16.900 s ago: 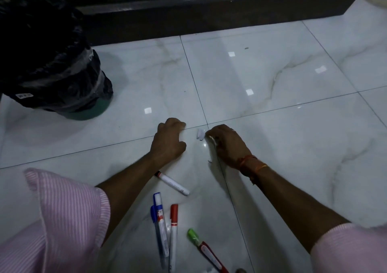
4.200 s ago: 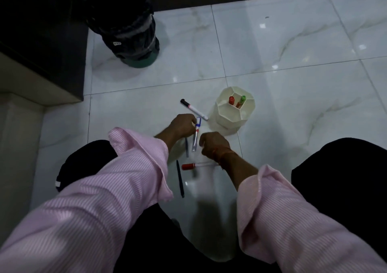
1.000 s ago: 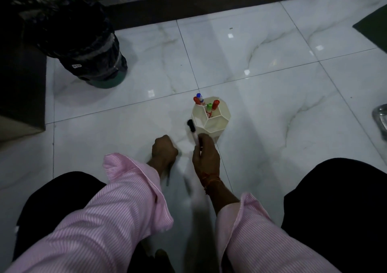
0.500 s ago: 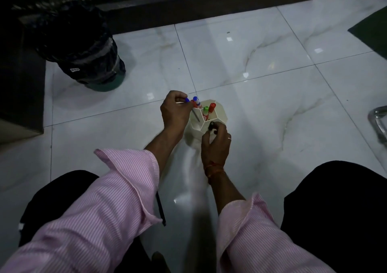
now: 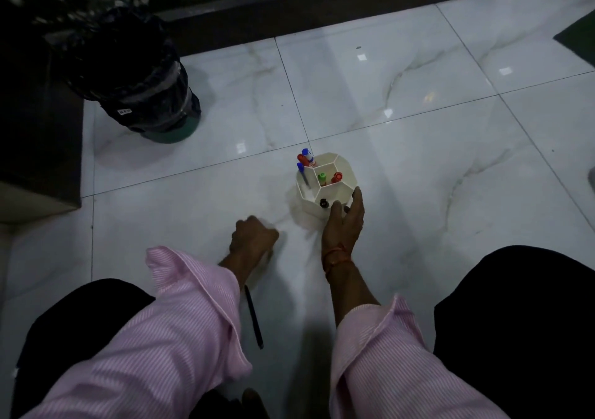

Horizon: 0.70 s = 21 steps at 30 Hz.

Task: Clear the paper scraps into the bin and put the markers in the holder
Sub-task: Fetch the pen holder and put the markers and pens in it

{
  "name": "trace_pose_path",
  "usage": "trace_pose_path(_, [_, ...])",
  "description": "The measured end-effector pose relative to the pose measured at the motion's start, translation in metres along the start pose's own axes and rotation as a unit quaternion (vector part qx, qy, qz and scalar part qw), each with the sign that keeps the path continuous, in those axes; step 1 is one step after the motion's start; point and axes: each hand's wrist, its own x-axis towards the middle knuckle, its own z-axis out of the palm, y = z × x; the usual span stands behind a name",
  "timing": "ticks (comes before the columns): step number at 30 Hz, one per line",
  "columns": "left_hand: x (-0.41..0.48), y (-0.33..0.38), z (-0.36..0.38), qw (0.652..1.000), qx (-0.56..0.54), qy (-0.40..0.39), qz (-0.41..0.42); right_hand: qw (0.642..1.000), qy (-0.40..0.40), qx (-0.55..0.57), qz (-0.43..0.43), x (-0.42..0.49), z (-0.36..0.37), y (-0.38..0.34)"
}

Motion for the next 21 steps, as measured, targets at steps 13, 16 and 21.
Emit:
trace_pose_path(13, [-0.001, -0.055, 0.015, 0.993, 0.109, -0.025, 0.026, 0.993, -0.101, -0.053, 0.012, -0.033, 0.022, -0.006])
trace_pose_path(16, [-0.003, -0.045, 0.010, 0.998, 0.054, -0.009, 0.016, 0.992, -0.103, -0.068, -0.021, -0.038, 0.017, 0.004])
trace_pose_path(21, [-0.016, -0.047, 0.017, 0.993, 0.045, -0.112, 0.001, 0.988, -0.099, -0.122, 0.000, -0.042, 0.003, 0.022])
